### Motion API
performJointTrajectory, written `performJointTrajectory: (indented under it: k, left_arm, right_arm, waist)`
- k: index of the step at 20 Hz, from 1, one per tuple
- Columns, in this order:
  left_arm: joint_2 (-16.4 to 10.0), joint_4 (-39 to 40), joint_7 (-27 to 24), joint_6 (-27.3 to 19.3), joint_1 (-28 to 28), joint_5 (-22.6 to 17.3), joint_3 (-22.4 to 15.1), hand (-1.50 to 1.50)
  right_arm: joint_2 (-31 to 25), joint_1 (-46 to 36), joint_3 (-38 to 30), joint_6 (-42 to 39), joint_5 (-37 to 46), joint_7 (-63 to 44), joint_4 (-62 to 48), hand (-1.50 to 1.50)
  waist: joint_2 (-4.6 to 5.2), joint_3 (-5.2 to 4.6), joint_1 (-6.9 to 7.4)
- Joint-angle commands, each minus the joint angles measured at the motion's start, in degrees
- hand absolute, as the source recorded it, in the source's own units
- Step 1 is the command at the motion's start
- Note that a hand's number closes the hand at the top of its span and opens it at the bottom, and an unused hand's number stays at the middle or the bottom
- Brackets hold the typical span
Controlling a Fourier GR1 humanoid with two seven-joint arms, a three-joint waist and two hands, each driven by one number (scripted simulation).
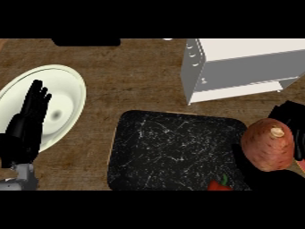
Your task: Pick the sweet potato from the tray and place it in the tiered shelf
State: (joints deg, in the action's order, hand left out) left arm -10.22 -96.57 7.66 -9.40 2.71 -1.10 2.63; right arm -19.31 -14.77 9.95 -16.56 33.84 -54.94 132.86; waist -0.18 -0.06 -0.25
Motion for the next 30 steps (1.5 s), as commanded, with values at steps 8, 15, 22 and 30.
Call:
performJointTrajectory:
  k: [8, 15, 22, 30]
  left_arm:
    - [-0.96, -3.65, 2.56, 2.41, -0.67, -0.92, 1.82, 0.0]
    - [1.69, -2.38, 2.59, 0.95, 0.26, 2.07, -0.9, 0.0]
    - [1.03, 2.57, -1.05, 3.22, 2.09, -0.31, 2.44, 0.0]
    - [2.02, 2.69, -0.39, 2.07, 3.32, 1.5, 2.04, 0.0]
  right_arm:
    - [-3.26, -8.78, -15.96, -3.78, -5.75, 1.11, -6.61, 1.5]
    - [-0.62, -14.39, -15.15, 4.65, 0.17, 11.11, -23.03, 1.5]
    - [-1.09, -16.45, -19.65, 12.19, 0.85, 24.94, -38.79, 1.5]
    - [0.51, -24.79, -19.76, 20.89, 3.98, 33.77, -56.72, 1.5]
  waist:
    - [0.12, 0.05, 0.46]
    - [0.21, 0.06, 0.75]
    - [0.25, 0.05, 0.58]
    - [0.32, 0.05, 0.77]
